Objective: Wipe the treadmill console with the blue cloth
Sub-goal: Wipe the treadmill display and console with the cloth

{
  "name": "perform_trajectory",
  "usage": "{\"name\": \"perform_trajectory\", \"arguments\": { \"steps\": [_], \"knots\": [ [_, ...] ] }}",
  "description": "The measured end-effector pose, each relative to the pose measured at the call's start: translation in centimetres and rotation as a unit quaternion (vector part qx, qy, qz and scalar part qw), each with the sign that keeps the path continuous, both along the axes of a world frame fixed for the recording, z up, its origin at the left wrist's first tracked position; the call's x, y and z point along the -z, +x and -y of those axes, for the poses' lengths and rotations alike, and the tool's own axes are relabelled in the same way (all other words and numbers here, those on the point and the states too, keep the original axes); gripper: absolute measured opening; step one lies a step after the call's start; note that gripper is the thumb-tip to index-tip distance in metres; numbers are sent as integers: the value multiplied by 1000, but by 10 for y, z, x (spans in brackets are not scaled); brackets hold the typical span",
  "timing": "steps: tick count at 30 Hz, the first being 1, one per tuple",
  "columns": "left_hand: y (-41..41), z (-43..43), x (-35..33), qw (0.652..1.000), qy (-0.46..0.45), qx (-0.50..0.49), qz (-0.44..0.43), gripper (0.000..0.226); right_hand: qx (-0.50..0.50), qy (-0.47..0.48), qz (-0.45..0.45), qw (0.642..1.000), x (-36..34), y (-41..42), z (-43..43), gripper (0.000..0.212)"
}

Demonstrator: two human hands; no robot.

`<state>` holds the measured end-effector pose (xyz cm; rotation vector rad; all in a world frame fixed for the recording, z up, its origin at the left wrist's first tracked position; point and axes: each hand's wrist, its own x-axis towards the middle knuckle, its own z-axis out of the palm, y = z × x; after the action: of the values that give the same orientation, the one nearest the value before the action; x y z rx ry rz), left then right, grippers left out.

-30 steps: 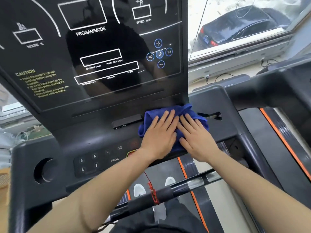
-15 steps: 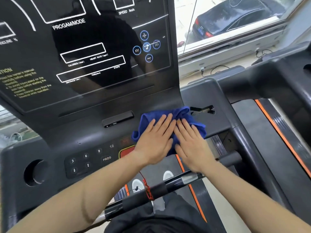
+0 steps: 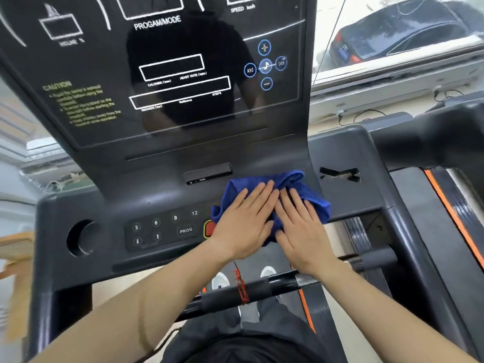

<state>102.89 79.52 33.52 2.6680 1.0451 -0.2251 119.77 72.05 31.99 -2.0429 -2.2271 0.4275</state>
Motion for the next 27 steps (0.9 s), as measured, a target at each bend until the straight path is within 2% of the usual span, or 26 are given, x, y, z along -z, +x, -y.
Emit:
{"name": "perform_trajectory", "arguments": {
  "steps": [8, 17, 19, 23, 27],
  "knots": [
    [-81, 1, -3, 992, 1, -125, 5, 66, -170, -23, 17, 985, -9, -53, -50, 72],
    [-195, 56, 12, 969, 74, -234, -15, 68, -394, -12, 39, 918, -11, -146, -67, 73],
    [-210, 37, 13, 964, 76, -255, -21, 66, -397, -4, 37, 917, -13, -169, -91, 74],
    [-224, -12, 10, 949, 88, -300, -31, 66, -319, 20, 44, 946, -17, -210, -126, 72],
    [-226, 26, 13, 959, 104, -264, -18, 65, -305, 1, 7, 952, -15, -208, -74, 72]
  ]
}}
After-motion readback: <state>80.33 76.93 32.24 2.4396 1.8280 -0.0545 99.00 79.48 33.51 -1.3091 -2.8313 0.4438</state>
